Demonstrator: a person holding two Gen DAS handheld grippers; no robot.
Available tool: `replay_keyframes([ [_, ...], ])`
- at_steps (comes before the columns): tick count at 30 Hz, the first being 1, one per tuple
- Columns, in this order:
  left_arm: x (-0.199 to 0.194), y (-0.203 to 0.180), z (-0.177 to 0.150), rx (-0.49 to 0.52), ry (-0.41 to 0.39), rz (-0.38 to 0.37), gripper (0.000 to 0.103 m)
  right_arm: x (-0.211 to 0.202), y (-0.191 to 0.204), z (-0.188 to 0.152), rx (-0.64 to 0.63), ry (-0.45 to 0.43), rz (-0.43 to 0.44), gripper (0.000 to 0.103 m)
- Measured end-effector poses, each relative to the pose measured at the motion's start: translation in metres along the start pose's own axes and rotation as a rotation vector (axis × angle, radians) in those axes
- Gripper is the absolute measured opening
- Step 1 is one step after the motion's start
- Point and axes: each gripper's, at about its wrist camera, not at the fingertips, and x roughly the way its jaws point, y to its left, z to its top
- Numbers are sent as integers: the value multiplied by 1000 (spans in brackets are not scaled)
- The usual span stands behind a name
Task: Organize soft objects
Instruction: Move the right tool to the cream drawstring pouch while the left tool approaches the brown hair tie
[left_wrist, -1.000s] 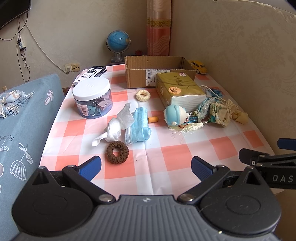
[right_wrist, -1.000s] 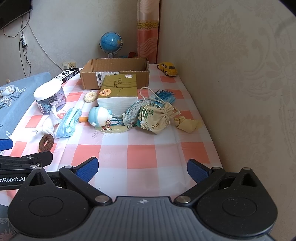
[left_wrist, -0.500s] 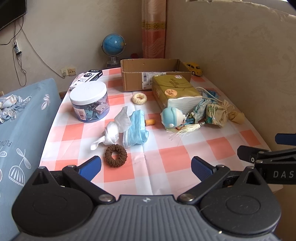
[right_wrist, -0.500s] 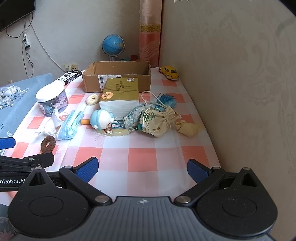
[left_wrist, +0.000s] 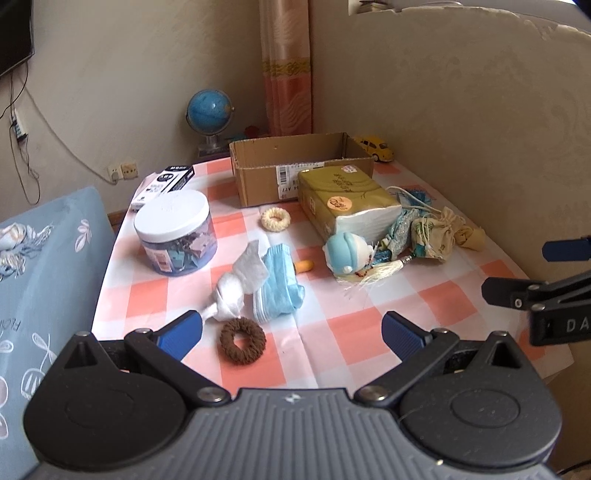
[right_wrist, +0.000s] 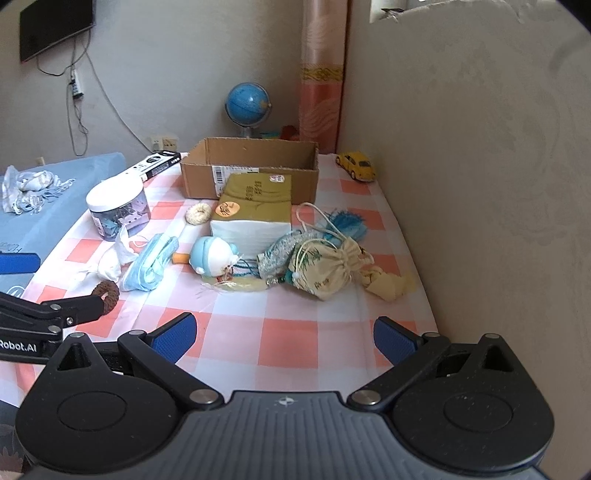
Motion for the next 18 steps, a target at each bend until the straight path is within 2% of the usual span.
replay_keyframes([
  [5,10,13,-4,24,-13,-19,103,10,-5,1,-30,-6,7,103],
  [9,23,29,-12,-16,15,-49,103,24,-8,1,-52,1,14,103],
  [18,53,43,-36,1,66,-32,102,67,-11,-18,-73,60,96,103],
])
